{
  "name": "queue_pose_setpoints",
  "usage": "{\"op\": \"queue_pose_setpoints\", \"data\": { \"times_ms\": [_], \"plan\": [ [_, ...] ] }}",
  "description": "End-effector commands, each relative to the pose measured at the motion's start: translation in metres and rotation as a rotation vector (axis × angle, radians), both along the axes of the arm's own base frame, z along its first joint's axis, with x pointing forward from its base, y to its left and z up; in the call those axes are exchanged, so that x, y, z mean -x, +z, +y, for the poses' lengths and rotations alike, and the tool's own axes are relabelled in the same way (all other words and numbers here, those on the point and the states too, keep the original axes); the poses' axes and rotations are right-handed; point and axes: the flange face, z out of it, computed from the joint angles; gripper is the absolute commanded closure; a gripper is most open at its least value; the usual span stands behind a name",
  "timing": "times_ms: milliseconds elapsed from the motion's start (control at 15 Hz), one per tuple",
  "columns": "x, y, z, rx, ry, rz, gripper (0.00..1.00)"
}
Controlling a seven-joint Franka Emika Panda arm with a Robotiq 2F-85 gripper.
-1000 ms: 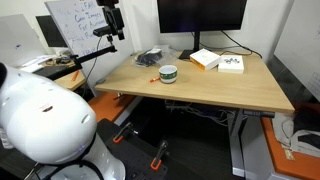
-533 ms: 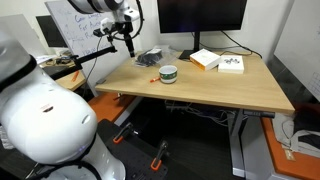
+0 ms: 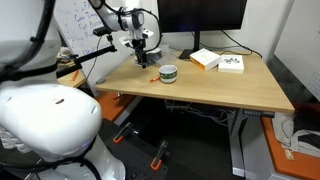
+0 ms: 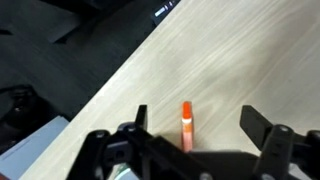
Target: Put the marker in the mug
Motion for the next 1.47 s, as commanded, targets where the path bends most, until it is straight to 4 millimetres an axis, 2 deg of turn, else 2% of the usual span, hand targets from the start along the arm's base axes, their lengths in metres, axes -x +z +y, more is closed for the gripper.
{"op": "queue_pose_setpoints", "data": {
  "times_ms": [0,133,400,733,933,1267,1333,1400],
  "plan": [
    [-0.030,-0.013,0.004,0.020,0.090,0.033,0.00],
    [-0.043,-0.026,0.001,0.014,0.112,0.047,0.02],
    [-0.059,-0.054,0.002,0.003,0.149,0.056,0.11],
    [-0.063,-0.086,0.006,-0.001,0.133,0.068,0.18],
    [-0.069,-0.100,0.000,-0.044,0.079,0.076,0.23],
    [-0.078,-0.118,-0.020,-0.065,0.071,0.077,0.62],
    [-0.080,-0.122,-0.023,-0.064,0.069,0.081,0.66],
    [-0.080,-0.125,-0.026,-0.062,0.071,0.084,0.78]
  ]
}}
